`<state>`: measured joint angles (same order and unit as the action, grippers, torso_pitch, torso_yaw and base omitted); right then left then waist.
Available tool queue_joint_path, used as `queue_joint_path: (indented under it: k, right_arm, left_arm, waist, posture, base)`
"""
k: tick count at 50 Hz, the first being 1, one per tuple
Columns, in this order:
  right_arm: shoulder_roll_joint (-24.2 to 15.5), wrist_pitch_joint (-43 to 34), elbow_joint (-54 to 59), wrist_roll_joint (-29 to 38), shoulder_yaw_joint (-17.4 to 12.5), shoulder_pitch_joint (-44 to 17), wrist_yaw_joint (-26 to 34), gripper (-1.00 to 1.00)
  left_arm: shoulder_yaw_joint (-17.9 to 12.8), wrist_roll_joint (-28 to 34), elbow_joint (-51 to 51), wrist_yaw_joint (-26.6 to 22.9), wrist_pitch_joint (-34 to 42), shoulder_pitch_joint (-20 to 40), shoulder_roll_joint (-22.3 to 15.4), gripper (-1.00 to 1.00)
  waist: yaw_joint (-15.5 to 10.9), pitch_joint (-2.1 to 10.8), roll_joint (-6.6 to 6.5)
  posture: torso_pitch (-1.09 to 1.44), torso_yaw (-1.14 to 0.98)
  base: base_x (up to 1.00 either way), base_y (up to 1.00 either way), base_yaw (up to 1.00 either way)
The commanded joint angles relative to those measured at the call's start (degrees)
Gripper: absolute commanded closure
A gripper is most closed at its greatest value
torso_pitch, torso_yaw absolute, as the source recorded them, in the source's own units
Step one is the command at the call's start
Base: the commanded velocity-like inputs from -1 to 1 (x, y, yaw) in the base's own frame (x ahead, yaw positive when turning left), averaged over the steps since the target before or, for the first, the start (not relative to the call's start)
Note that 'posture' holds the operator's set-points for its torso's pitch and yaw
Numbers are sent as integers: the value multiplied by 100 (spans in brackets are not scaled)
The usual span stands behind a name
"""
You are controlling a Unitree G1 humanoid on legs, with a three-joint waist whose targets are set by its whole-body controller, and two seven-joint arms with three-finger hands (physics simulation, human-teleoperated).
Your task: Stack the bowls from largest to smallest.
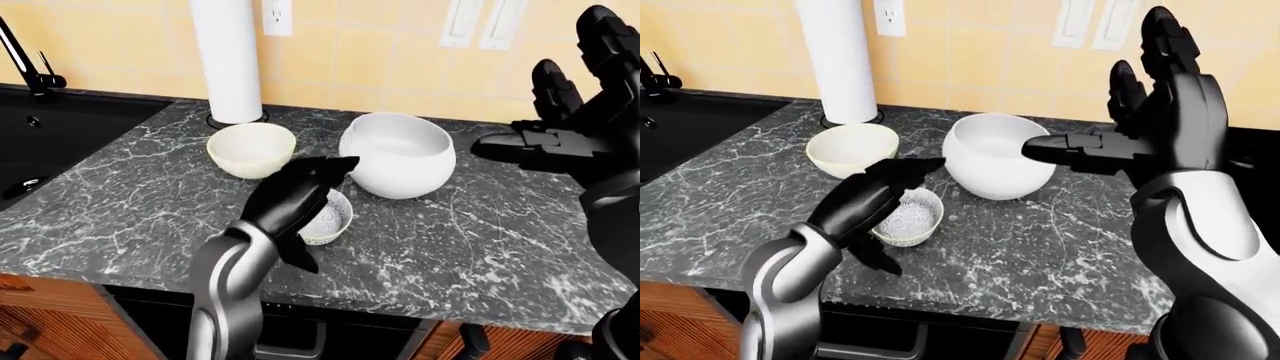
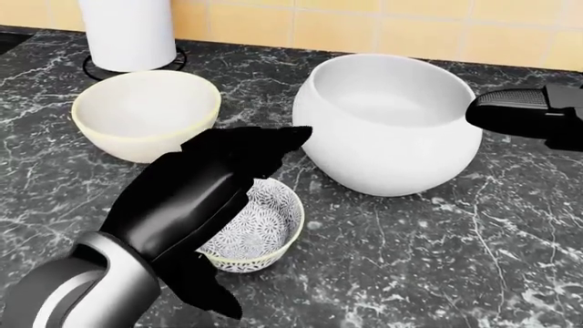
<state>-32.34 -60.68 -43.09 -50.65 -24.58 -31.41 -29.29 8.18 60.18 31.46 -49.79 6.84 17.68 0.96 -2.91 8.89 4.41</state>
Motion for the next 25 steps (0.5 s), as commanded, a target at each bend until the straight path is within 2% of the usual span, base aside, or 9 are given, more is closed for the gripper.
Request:
queue_joint_path:
  k: [1, 15, 25]
  right_arm:
    - [-69, 154, -52, 60, -73, -120, 18, -100]
    - [-12, 193, -30, 180, -80, -74, 108, -100]
    - [18, 158, -50, 196, -111, -72, 123, -100]
  left_arm:
    - [-35, -49, 88, 175, -86, 143, 3, -60]
    - [-147, 93, -481, 527, -286, 152, -166, -49]
    - [-150, 230, -708, 608, -518, -75, -220, -21]
  waist:
    - [0, 61, 13]
    - [27, 85, -12]
    - [50, 117, -41]
  posture:
    - [-23, 0]
    - [-23, 0]
    - [-23, 0]
  base:
    - [0, 0, 0]
    - [0, 0, 0]
    - [0, 0, 0]
